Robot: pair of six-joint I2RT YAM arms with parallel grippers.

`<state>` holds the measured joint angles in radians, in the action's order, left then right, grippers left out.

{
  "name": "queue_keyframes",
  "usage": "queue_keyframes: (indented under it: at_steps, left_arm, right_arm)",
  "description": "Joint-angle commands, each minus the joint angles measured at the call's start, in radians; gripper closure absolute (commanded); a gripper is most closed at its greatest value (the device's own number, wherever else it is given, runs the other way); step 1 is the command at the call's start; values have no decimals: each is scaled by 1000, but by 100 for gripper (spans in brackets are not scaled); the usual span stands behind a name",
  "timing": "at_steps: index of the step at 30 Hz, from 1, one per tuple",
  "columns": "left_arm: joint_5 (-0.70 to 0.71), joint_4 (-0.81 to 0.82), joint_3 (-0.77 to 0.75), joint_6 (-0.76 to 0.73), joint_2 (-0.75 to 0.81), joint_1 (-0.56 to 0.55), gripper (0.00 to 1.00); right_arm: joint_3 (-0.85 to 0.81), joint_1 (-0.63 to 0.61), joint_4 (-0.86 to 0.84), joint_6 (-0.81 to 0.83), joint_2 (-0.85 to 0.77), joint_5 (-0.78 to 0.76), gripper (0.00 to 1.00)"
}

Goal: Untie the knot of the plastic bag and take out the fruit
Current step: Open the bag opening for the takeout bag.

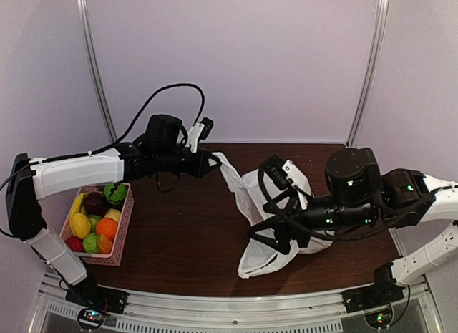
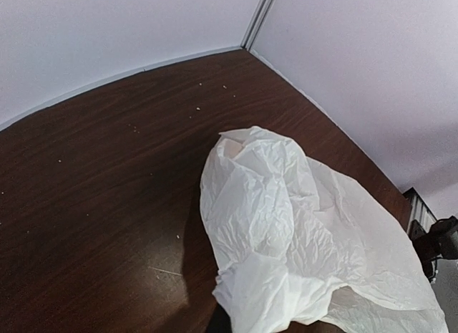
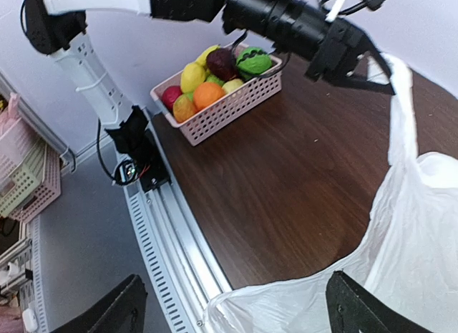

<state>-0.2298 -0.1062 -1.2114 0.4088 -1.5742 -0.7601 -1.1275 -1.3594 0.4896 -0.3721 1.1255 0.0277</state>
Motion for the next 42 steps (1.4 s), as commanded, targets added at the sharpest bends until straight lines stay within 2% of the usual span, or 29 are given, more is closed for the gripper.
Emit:
queue_keyframes:
  at_steps: [1, 5, 10, 23, 24, 26, 28, 30, 31, 35, 36, 40, 42]
  left_arm:
    - [-20, 28, 24, -20, 46, 7, 100]
    - [-16, 34, 28, -15, 57, 7, 100]
    - [-17, 29, 20, -13, 52, 7, 100]
    - [-5, 32, 23, -2, 56, 7, 100]
    - [-3, 32, 23, -1, 56, 7, 100]
    - [6, 32, 23, 2, 55, 7, 100]
    - [18, 34, 24, 7, 53, 7, 100]
    - [30, 41, 24, 15, 51, 7, 100]
    - [31, 43, 23, 18, 50, 7, 100]
    - [41, 46, 16, 26, 51, 7, 99]
    - [39, 46, 15, 29, 54, 7, 93]
    - [34, 60, 51, 68, 89, -2, 41]
    - [46, 88, 101, 101, 127, -16, 26]
  right_arm:
    - [-44, 31, 109, -30, -9, -240, 10]
    - [-75, 58, 154, -50, 47, -346, 5]
    - [-139, 77, 250, -87, 172, -450, 5]
    - [-143, 184, 244, -141, 402, -467, 10]
    - [-145, 190, 248, -146, 411, -475, 13]
    - [-143, 201, 245, -145, 414, -478, 26]
    - [-134, 209, 217, -134, 403, -468, 34]
    - [-123, 222, 198, -123, 395, -458, 46]
    - [-121, 232, 198, -121, 394, -454, 61]
    - [-130, 255, 202, -110, 375, -449, 94]
    - [-133, 261, 200, -110, 364, -446, 100]
    - [-135, 290, 158, -111, 315, -432, 100]
    - [-132, 306, 136, -119, 301, -413, 100]
